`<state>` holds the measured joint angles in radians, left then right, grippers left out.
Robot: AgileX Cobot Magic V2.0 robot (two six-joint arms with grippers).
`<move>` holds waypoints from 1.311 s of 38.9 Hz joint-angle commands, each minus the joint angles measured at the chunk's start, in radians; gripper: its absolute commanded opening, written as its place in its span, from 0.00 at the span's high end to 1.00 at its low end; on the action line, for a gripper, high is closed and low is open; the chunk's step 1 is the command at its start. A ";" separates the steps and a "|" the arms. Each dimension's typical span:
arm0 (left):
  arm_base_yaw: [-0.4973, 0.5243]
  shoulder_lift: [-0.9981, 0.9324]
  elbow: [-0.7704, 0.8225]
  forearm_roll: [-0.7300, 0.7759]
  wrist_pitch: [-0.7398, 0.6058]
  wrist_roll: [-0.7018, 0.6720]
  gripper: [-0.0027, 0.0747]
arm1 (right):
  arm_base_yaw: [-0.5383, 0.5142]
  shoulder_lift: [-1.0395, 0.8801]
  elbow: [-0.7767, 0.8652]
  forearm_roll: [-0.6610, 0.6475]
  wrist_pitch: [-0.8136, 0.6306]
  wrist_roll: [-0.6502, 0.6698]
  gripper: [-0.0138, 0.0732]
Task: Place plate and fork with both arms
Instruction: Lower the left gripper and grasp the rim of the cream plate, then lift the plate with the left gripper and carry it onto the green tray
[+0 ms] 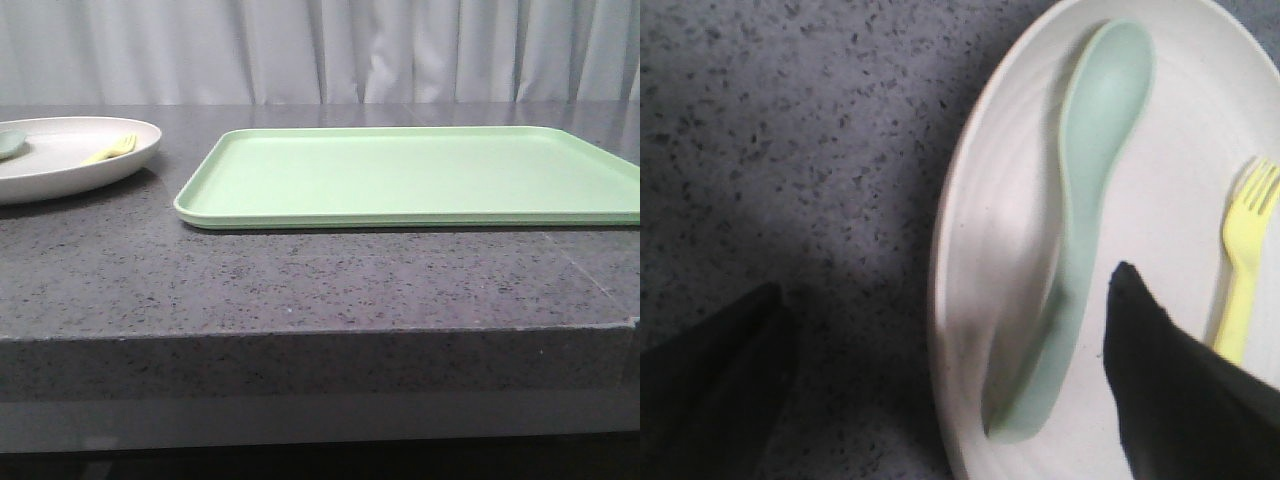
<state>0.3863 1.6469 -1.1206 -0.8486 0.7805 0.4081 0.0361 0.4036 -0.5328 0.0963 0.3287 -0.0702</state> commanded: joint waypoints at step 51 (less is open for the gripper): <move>-0.040 -0.010 -0.030 -0.111 -0.010 0.011 0.99 | -0.006 0.014 -0.029 -0.001 -0.093 -0.007 0.24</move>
<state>0.3744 1.6873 -1.1261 -0.8971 0.7654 0.4210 0.0361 0.4036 -0.5328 0.0963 0.3269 -0.0702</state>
